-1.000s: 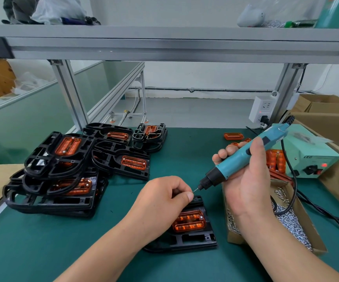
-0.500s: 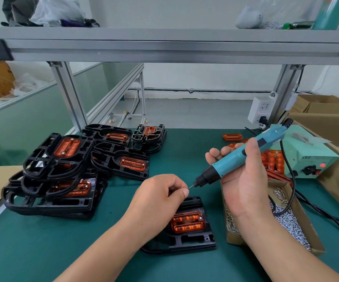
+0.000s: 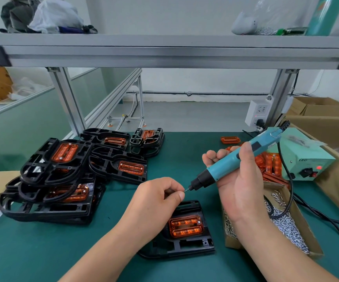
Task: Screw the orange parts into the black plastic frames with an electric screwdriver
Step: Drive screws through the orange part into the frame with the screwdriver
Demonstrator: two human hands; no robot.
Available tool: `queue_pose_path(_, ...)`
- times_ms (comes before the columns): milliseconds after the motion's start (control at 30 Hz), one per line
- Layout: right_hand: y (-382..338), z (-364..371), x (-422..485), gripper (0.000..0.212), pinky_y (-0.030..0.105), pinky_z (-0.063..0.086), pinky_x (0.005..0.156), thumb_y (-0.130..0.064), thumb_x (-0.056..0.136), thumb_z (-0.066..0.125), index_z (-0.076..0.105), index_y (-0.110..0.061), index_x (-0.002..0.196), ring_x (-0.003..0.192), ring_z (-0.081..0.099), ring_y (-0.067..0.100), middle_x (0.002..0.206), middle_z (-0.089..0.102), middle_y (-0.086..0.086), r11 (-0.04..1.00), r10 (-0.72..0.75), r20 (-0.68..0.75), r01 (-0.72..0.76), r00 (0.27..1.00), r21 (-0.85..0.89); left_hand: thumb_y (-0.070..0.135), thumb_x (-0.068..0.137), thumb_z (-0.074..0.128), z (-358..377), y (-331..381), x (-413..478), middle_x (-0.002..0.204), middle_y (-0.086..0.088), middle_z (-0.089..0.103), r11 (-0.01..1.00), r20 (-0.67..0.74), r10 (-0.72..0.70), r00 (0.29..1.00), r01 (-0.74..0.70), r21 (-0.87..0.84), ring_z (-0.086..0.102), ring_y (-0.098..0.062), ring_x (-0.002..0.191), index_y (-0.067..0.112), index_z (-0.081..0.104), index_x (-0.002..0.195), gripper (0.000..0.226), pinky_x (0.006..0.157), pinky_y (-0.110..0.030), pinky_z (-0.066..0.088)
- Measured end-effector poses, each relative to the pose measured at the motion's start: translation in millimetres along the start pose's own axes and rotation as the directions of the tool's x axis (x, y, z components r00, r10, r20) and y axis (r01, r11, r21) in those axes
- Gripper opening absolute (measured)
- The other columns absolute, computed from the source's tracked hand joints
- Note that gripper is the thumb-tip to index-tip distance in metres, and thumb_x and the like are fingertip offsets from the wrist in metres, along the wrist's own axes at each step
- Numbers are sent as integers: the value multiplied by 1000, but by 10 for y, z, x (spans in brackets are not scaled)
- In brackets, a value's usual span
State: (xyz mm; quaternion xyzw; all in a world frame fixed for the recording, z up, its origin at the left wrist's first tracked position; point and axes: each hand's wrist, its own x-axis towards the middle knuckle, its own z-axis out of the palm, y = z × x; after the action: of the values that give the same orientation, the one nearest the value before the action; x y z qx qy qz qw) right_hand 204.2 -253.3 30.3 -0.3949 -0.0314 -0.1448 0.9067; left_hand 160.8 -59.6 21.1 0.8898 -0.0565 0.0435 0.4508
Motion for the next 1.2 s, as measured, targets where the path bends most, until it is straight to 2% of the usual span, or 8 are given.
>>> queue_pose_path(400,18,-19,12,32,47,62,95,-44,108,57,52,-12,109,92,73,30,87,64,10,1000,5,-2,-5,1000,24,30,94,74,-49,-54,59,91,25,75,996,77,29,997,-23,-83,70,3,90,51,75,104,23,80,-21,50)
queue_pose_path(500,18,-26,11,32,48,61,96,-43,109,57,53,-12,110,92,73,30,87,63,10,1000,4,7,-4,1000,22,33,93,75,-49,-54,58,88,24,74,998,74,29,997,-24,-63,69,2,86,50,75,100,18,77,-20,49)
queue_pose_path(600,12,-25,9,31,49,61,98,-43,109,57,52,-12,109,93,72,30,88,63,10,1000,-1,15,1,1000,28,44,91,75,-51,-48,51,79,22,71,1000,38,25,999,-25,-17,64,3,73,44,72,91,3,68,-20,46)
queue_pose_path(700,10,-25,8,31,50,60,99,-43,108,57,52,-12,108,93,72,30,88,63,9,999,-9,11,9,1000,31,56,90,70,-51,-56,42,69,14,64,998,23,37,999,-38,58,52,-1,58,38,69,86,18,59,-24,42)
queue_pose_path(767,13,-24,8,31,49,60,100,-43,108,57,52,-12,108,93,73,29,87,63,8,1000,-8,6,7,1000,30,55,91,69,-55,-51,38,66,10,61,999,46,32,998,-33,32,47,-2,55,37,69,86,19,58,-25,42)
queue_pose_path(900,13,-26,26,31,49,61,99,-43,108,57,50,-12,108,89,72,28,85,61,8,999,-3,-19,3,1000,33,47,96,66,-57,-64,37,62,15,57,999,115,43,992,-42,-4,46,-1,54,38,69,89,12,57,-22,40)
queue_pose_path(1000,17,-28,35,32,50,61,98,-43,107,59,50,-12,108,84,71,27,83,60,8,999,3,-26,-2,1000,49,41,98,65,-72,-76,55,65,13,59,999,161,47,986,-42,-34,46,-3,57,39,71,91,10,60,-27,43)
queue_pose_path(1200,32,-37,32,33,49,61,97,-45,107,60,52,-12,106,83,70,26,83,59,8,999,11,-3,-11,1000,51,41,95,68,-66,-80,58,69,17,64,998,145,59,988,-57,-24,49,0,57,42,72,91,6,57,-22,45)
